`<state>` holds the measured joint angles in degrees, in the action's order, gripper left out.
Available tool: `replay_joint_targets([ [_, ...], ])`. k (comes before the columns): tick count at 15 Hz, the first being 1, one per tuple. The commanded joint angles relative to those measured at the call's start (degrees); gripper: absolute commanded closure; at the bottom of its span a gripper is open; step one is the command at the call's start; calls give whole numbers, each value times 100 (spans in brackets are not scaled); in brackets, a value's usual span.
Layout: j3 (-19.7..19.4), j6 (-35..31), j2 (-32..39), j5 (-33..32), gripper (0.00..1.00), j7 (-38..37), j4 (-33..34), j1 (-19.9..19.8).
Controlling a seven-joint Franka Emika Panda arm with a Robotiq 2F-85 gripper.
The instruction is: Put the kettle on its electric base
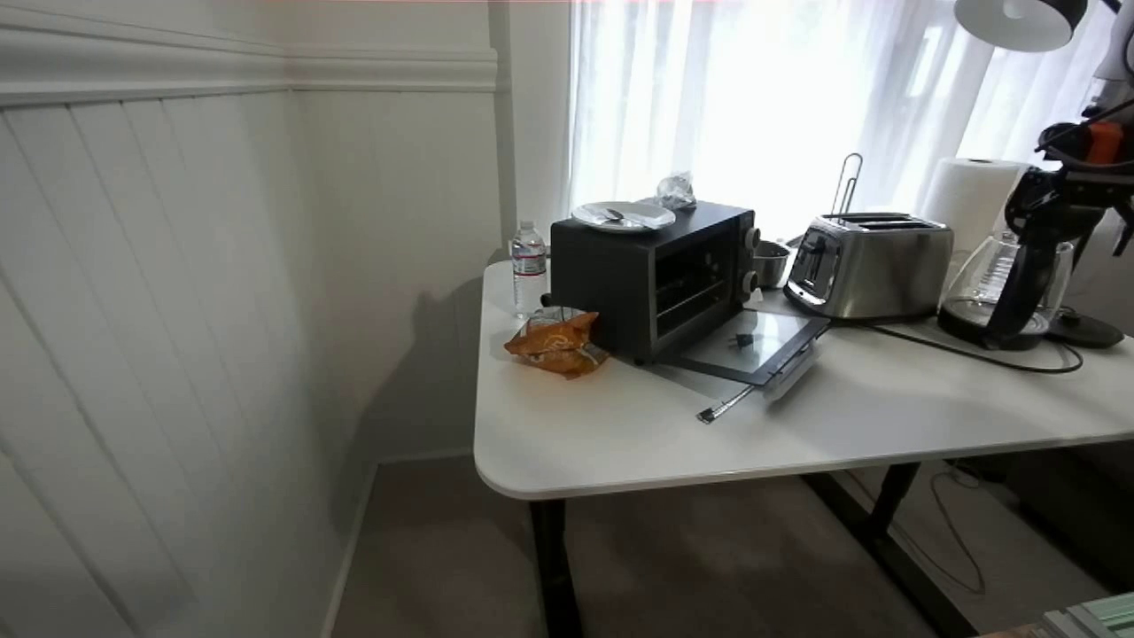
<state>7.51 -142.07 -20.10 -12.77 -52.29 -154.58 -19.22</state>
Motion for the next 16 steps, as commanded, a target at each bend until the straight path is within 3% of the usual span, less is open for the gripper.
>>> replay_joint_targets([
  [1,-195,-5,64,-98,0,-77,12,154],
  [11,-205,-35,117,-105,0,-118,29,157],
  [16,-202,-659,261,-230,0,-207,-66,171],
])
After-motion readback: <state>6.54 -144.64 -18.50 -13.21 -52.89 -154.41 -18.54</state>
